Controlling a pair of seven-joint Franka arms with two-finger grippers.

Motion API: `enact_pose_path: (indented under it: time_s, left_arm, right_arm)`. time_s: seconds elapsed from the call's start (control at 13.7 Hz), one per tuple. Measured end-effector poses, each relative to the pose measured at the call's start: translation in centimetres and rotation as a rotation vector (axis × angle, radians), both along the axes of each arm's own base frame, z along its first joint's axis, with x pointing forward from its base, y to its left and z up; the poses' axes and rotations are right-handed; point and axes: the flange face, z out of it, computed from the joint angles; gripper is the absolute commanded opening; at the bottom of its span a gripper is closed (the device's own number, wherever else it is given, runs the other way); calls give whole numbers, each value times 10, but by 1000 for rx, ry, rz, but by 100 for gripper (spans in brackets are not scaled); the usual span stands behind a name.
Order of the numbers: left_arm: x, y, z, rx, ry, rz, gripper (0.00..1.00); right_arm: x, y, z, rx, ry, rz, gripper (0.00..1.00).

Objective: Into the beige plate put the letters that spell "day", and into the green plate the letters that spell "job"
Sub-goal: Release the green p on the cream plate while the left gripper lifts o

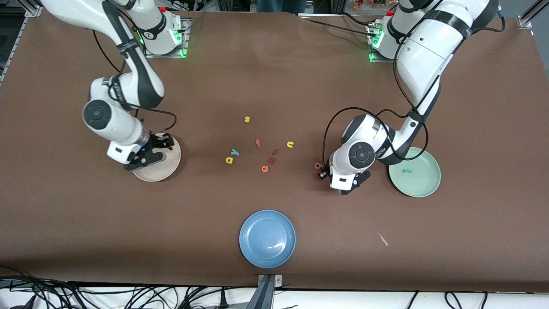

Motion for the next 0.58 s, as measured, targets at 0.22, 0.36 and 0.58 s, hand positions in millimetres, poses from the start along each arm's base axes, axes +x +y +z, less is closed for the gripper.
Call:
enact_pose_path:
  time_s: [0.22, 0.36, 0.58]
  left_arm:
    - [30, 52, 40, 10, -16, -9, 0]
    - [46, 122, 87, 26, 12, -75, 0]
    - [48, 238, 115, 8, 77, -185, 0]
  right_arm:
    - [4, 62, 1, 13, -18, -60, 75]
    - [12, 106, -8, 25, -27, -106, 75]
    - [25, 157, -29, 41, -29, -182, 74]
